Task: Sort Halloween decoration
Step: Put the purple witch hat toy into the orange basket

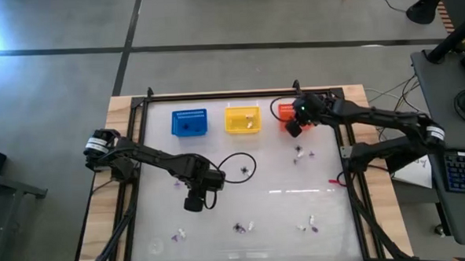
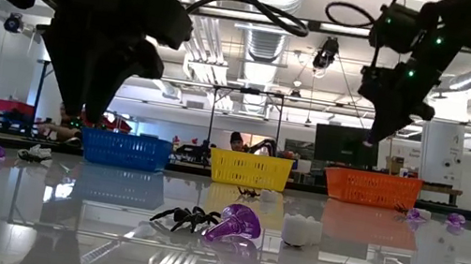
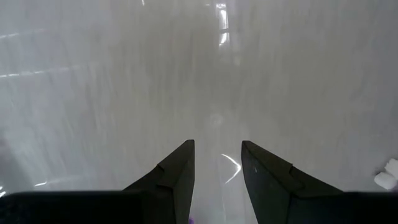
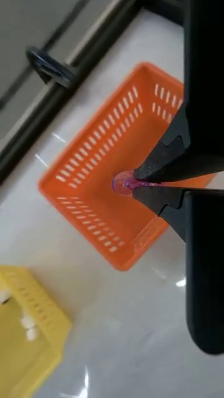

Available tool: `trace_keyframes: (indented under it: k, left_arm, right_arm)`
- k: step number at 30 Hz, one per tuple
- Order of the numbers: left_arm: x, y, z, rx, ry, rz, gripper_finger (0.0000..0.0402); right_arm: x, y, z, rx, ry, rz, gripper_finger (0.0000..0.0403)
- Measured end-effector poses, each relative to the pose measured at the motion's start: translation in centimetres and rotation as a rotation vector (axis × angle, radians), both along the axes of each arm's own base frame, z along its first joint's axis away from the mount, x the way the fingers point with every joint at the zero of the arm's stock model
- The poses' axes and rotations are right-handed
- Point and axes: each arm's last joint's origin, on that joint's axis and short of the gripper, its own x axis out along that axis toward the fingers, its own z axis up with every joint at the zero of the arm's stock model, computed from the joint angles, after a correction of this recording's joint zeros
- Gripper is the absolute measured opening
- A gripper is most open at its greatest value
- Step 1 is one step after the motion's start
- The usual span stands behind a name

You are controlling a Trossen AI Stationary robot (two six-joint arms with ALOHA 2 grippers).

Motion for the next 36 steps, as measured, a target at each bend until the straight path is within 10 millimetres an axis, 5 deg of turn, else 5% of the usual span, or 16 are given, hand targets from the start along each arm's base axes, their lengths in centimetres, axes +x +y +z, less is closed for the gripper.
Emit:
trace_keyframes:
  k: [14,25,33,36]
  left_arm:
    - [-0.3,0.1,0.0,0.004,0.035,0.088,0.0114]
    - [-0.3,0.3,-0.1,0.04,0.035,0.126,0.0114]
    - [-0.4,0.3,-0.1,0.041,0.04,0.125,0.0114]
    - [-0.4,0.3,-0.1,0.042,0.042,0.117,0.0114]
  right_arm:
    - [0.0,-1.9,-2.3,0.082,0.069,-0.047,0.0009]
    - [0.0,-1.9,-2.4,0.088,0.076,-0.046,0.0009]
    - [0.2,-1.7,-2.4,0.101,0.102,0.107,0.0009]
    - [0.0,-1.9,-2.4,0.062,0.118,0.03,0.0009]
